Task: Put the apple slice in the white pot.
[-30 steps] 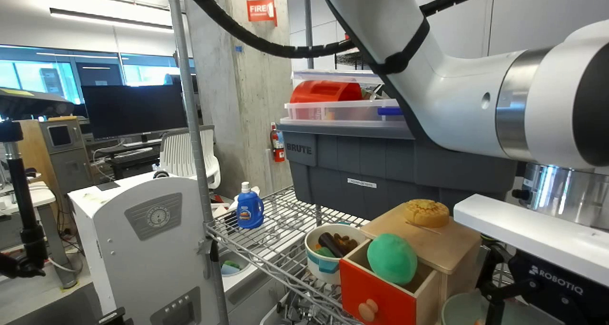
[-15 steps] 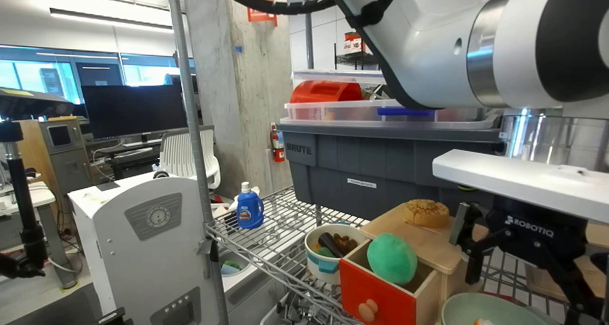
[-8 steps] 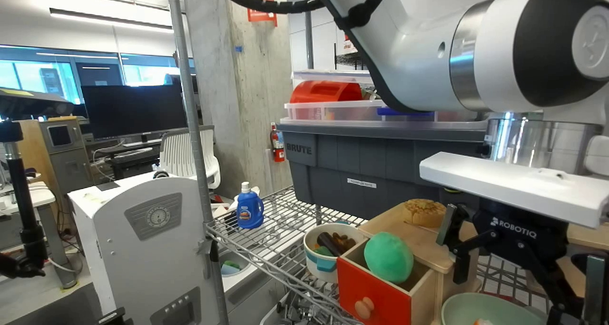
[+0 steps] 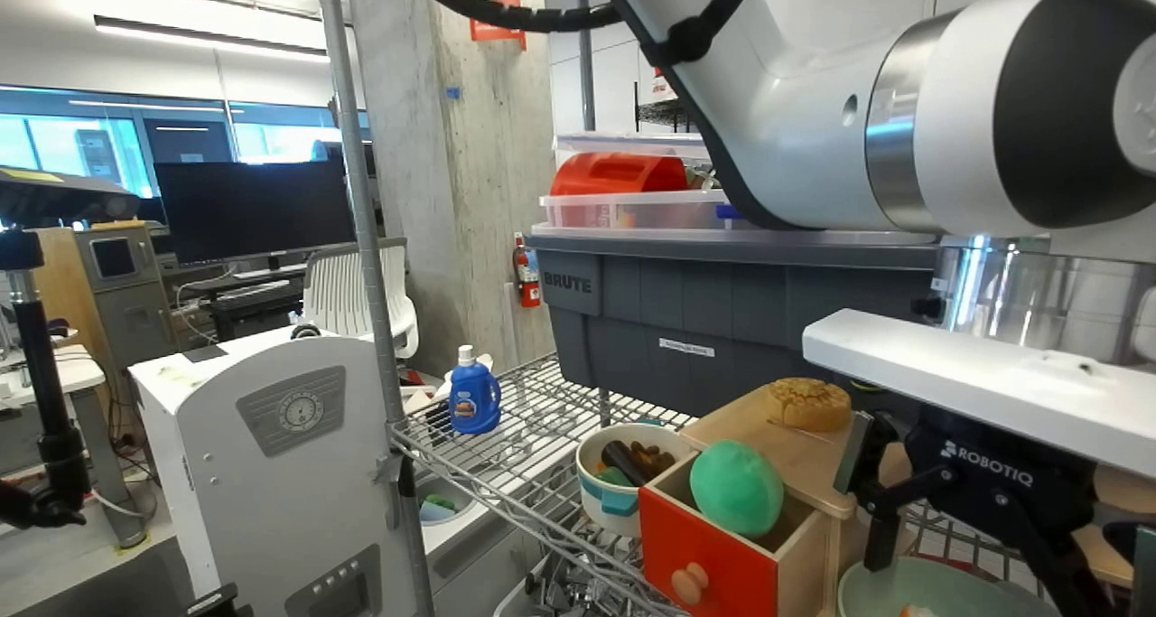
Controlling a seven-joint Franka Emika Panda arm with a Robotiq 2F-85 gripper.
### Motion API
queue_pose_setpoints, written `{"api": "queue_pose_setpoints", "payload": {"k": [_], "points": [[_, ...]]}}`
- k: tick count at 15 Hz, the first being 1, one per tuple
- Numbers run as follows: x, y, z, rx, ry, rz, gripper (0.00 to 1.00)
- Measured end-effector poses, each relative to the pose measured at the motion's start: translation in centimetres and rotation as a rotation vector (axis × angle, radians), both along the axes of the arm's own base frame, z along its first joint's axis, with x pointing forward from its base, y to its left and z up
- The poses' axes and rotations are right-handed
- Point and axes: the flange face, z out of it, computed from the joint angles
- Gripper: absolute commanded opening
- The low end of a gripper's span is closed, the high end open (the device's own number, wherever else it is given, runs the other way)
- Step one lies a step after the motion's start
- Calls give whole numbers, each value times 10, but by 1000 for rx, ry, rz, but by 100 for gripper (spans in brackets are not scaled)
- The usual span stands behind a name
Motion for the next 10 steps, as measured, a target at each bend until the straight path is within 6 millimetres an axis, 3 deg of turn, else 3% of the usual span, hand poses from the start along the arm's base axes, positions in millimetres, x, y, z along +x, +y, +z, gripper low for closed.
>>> {"api": "queue_pose_setpoints", "payload": {"k": [10], "points": [[-5, -7, -8, 3, 11, -12, 100]]}}
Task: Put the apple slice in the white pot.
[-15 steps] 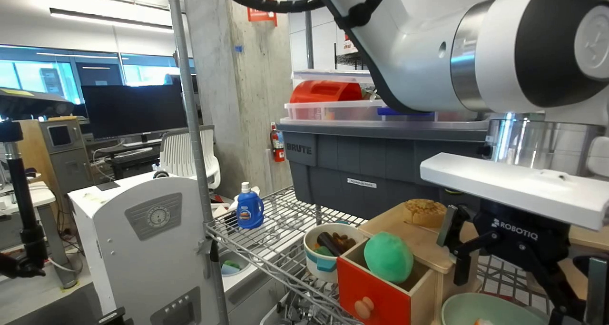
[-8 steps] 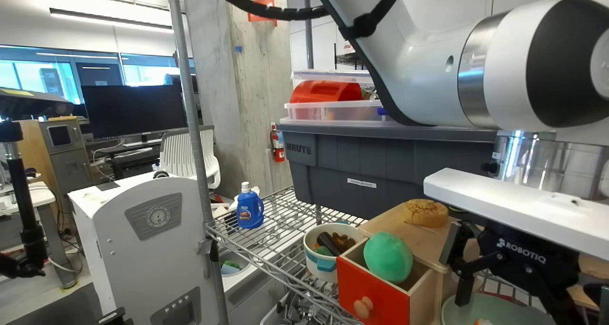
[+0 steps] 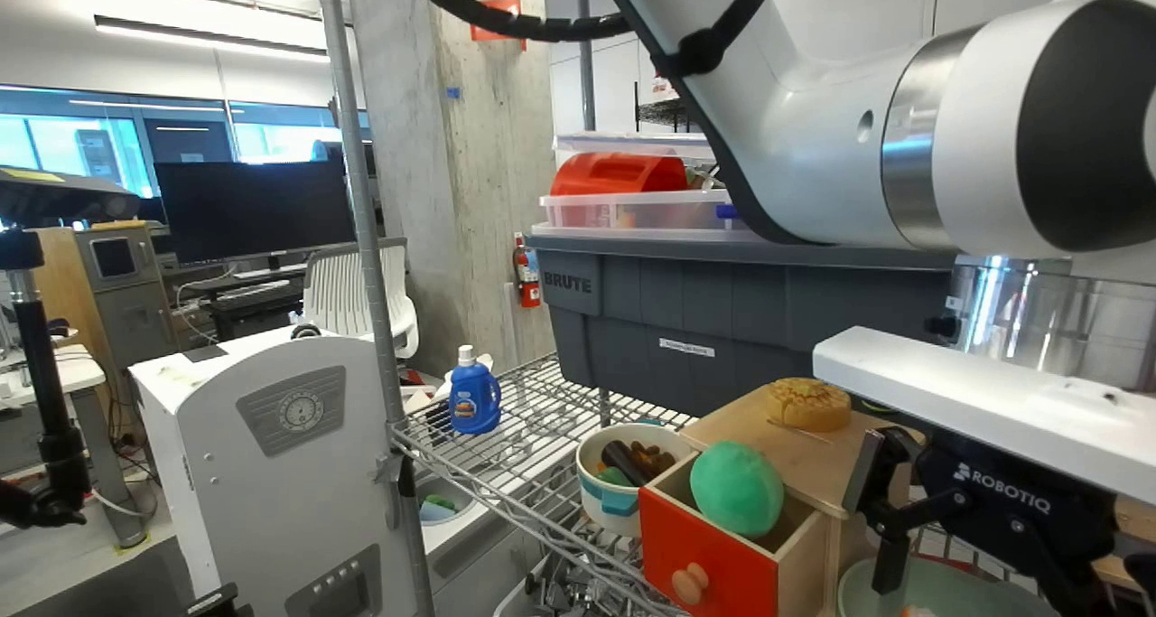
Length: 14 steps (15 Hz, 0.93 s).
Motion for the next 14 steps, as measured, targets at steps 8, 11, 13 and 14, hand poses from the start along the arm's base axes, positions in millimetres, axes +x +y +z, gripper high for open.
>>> {"api": "queue_pose_setpoints", "payload": {"k": [8, 11, 13, 14], "points": [[1, -2, -1, -2, -1, -2, 100], [2, -2, -1, -3, -4, -1, 100], [2, -2, -1, -3, -4, -1, 100], [2, -2, -1, -3, -5, -1, 100]]}}
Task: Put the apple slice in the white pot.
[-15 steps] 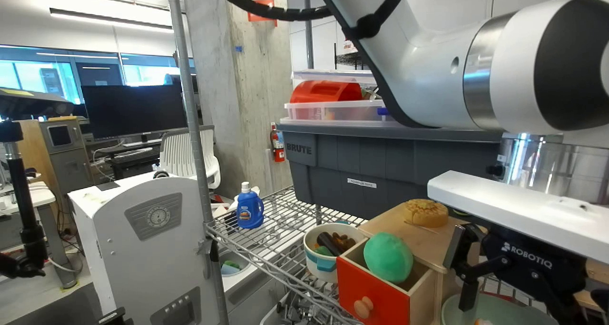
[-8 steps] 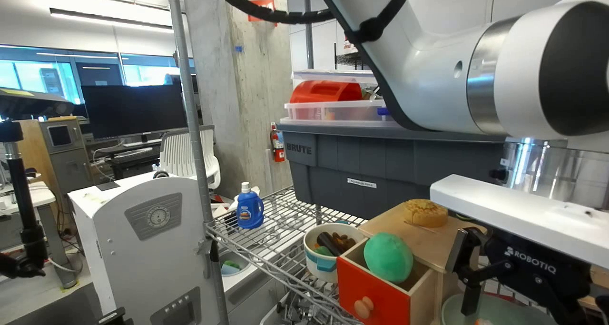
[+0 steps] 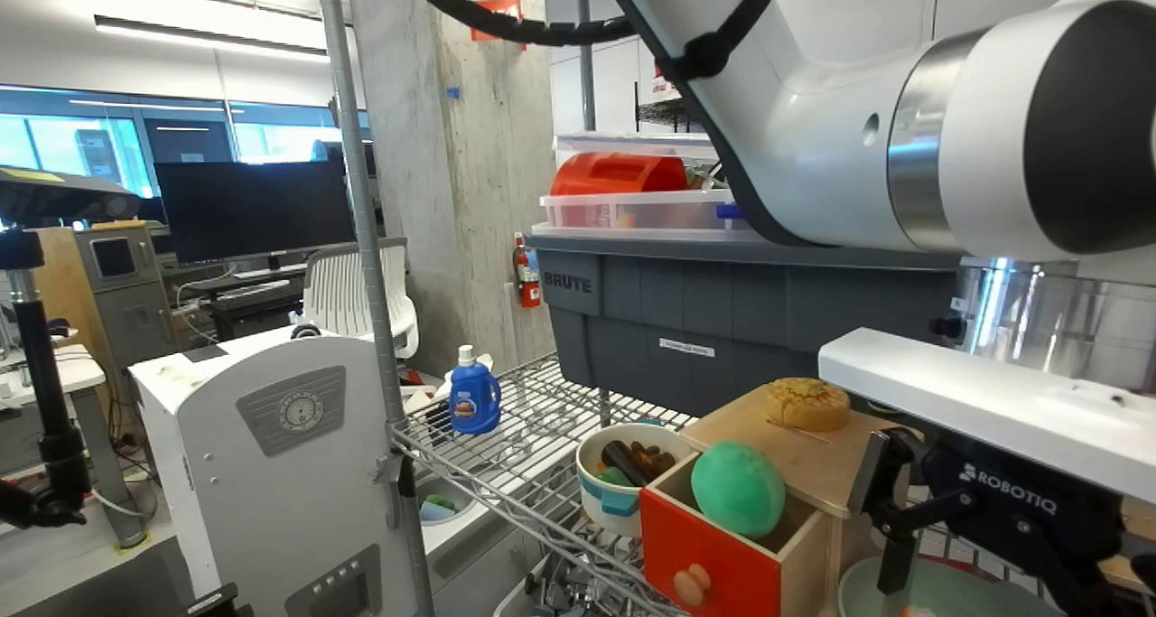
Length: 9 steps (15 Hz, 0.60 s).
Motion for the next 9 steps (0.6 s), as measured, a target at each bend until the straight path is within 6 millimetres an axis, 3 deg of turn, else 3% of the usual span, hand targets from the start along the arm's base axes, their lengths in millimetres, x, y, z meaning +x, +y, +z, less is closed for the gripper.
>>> {"api": "queue_pose_setpoints", "payload": {"k": [1, 4, 5, 9], "points": [[0, 0, 0, 0, -1, 0, 99], [2, 0, 2, -2, -5, 1, 84], [3, 0, 3, -3, -7, 1, 68], [4, -1, 4, -4, -11, 2, 36]]}}
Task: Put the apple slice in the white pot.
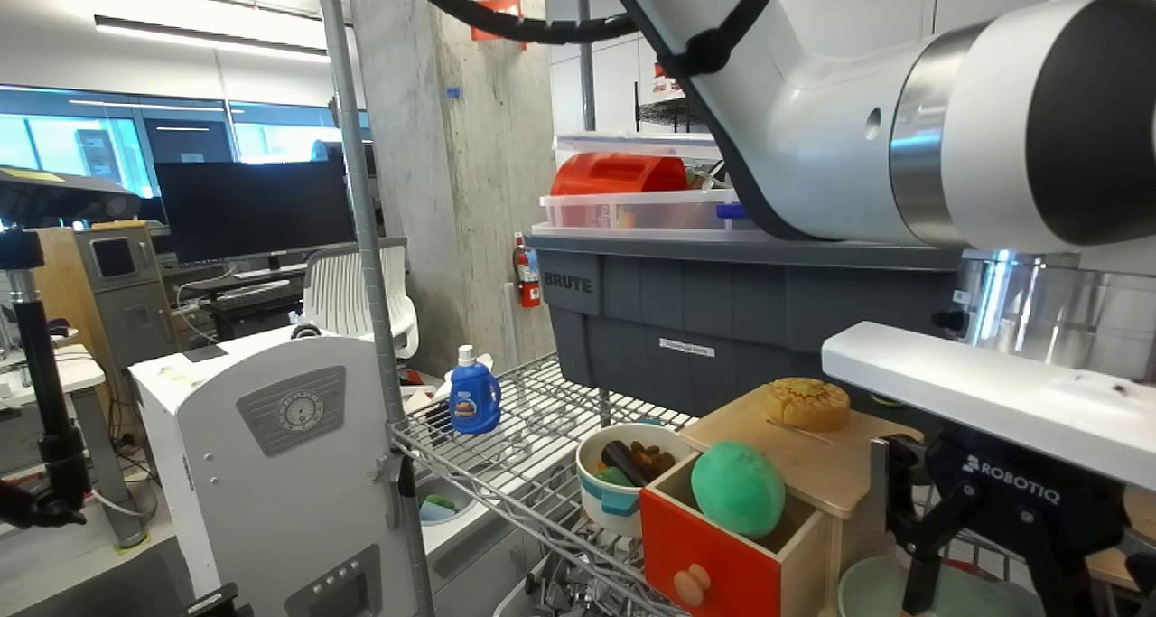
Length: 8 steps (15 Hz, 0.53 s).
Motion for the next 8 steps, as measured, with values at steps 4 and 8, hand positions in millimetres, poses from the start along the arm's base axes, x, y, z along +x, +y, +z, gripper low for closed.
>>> {"api": "queue_pose_setpoints", "payload": {"k": [4, 8], "points": [[2, 0, 0, -2, -3, 0, 30], [4, 0, -7, -2, -1, 1, 57]]}}
